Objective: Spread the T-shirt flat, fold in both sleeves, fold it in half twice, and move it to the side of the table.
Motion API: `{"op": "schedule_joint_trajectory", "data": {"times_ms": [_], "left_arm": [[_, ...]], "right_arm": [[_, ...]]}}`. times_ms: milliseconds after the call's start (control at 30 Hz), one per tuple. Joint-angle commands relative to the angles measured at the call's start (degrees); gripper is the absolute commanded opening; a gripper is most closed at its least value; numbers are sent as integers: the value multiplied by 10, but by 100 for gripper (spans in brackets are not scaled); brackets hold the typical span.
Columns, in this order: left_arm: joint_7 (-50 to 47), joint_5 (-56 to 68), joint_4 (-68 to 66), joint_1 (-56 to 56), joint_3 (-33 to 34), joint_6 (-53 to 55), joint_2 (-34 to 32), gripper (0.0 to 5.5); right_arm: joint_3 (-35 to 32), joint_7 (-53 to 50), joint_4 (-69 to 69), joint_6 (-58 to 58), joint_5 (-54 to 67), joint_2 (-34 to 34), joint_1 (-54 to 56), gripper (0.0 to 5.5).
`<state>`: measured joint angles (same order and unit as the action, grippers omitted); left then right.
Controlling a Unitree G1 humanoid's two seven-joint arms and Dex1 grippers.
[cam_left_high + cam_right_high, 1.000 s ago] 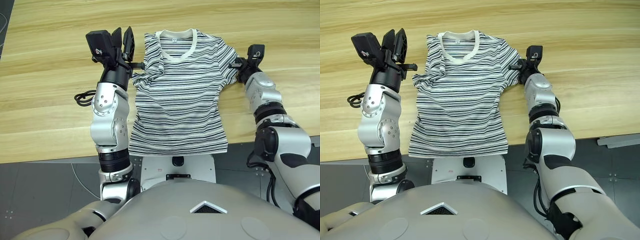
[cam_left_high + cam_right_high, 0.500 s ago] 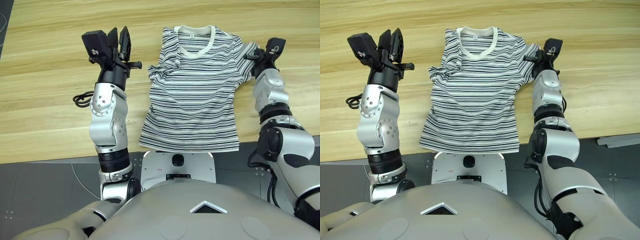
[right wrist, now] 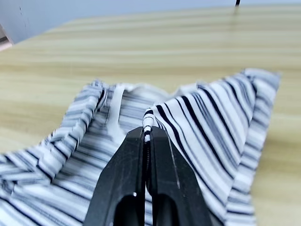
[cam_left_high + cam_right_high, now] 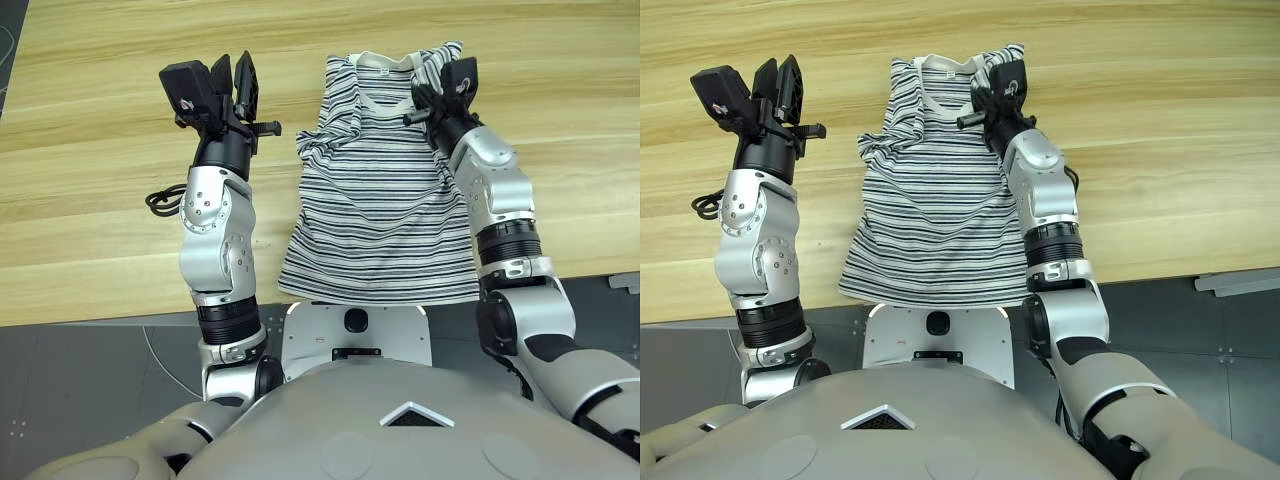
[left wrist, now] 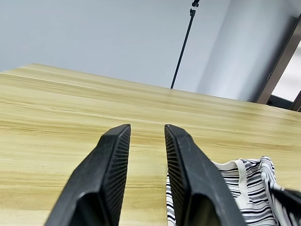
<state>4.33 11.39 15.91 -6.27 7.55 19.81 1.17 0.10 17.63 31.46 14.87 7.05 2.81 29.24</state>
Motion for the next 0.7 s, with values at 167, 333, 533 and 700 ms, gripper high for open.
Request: {"op": "schedule_joint_trajectory", "data": {"times_ms": [167, 333, 533, 700], "left_arm": [[-9, 7, -4, 2, 2, -3, 0, 138], [-9, 10, -9, 1, 2, -6, 0, 138], [-6, 14, -10, 1, 4, -7, -5, 138], [64, -9, 12, 1, -8, -39, -86, 138]], "right_arm": [[-2, 37, -20, 23, 26, -11, -27, 34], [-13, 143, -117, -4, 110, -18, -61, 131], [-9, 178, -178, -9, 140, -12, -82, 233], [42, 237, -249, -96, 76, 57, -108, 233]]}}
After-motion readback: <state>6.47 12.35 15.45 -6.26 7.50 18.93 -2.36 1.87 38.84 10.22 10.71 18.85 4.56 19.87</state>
